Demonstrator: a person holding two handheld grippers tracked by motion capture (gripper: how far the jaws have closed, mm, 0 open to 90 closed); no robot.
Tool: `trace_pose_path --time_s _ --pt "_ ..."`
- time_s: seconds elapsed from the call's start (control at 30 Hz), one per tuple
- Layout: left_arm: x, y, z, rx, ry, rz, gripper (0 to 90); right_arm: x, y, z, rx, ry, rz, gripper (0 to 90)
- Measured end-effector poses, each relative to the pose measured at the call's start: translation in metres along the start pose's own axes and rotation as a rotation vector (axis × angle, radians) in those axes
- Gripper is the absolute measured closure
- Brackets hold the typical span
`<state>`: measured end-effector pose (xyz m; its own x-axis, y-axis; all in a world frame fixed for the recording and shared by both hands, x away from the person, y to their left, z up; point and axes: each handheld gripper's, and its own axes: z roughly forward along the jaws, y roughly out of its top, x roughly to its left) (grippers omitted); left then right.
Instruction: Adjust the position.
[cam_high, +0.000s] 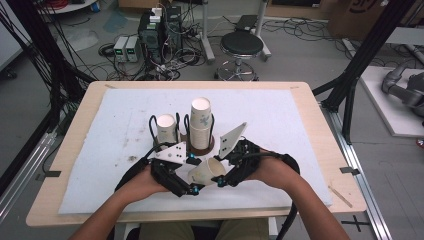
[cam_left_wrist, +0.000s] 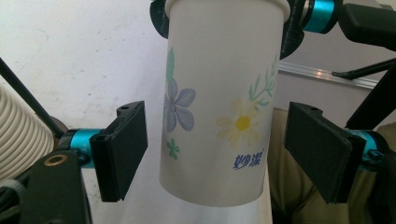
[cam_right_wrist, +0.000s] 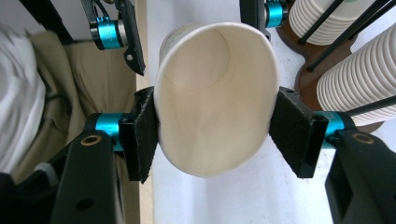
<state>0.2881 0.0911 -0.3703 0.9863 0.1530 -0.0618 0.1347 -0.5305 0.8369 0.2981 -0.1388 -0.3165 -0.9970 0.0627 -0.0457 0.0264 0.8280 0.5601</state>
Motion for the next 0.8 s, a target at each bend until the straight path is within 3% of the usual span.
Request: trace_pose_path --time_s 0.13,0.33,0.8 --pt "0.000 0.001 0.002 0.020 -0.003 0.003 23.0 0.001 0.006 0.002 0.040 -0.009 -0.029 37.6" --pt "0.000 0.002 0.006 0.048 -0.006 0.008 25.4 0.003 0.012 0.003 0.090 -0.011 -0.035 37.6" --pt "0.001 0.002 0.013 0.081 -0.026 0.013 34.6 0.006 0.023 0.006 0.158 -0.008 -0.063 37.6"
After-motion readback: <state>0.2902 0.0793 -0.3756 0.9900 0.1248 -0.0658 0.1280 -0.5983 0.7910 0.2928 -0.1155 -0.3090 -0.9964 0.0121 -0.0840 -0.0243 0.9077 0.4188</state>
